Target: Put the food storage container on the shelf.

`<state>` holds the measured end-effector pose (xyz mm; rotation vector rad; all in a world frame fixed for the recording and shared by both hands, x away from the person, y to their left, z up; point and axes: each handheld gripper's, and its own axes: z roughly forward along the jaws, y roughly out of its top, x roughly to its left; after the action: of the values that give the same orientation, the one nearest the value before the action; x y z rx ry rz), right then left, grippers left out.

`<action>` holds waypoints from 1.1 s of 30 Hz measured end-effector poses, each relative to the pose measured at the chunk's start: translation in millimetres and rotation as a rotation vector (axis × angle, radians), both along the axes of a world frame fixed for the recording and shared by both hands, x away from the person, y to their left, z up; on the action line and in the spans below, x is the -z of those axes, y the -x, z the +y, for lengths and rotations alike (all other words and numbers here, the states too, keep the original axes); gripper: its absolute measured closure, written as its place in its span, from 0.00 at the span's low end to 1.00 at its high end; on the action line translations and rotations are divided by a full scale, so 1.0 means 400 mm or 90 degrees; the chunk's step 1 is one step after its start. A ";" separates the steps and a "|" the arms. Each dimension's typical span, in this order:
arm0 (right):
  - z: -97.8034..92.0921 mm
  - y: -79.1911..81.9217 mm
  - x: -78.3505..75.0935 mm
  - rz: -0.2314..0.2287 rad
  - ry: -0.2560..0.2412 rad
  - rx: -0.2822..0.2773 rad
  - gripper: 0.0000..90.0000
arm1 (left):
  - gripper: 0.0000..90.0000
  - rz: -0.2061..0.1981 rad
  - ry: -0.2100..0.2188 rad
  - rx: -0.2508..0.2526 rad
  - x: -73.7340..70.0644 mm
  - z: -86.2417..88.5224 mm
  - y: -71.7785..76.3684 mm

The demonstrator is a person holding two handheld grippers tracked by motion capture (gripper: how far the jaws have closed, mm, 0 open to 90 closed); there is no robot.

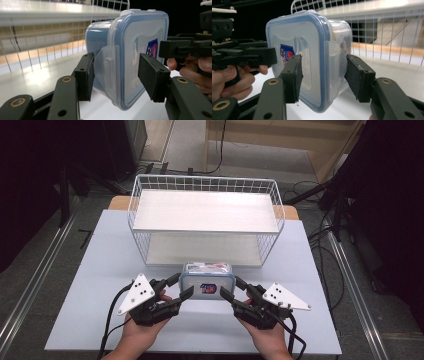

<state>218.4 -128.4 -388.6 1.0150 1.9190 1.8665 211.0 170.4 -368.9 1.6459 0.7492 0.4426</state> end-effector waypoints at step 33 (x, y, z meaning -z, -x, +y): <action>0.016 -0.100 -0.162 -0.064 -0.016 0.016 0.55 | 0.54 -0.056 0.032 -0.001 -0.156 0.013 -0.112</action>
<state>258.5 -121.8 -323.8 0.9297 1.8218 1.8939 255.7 175.5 -306.6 1.5691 0.6913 0.4902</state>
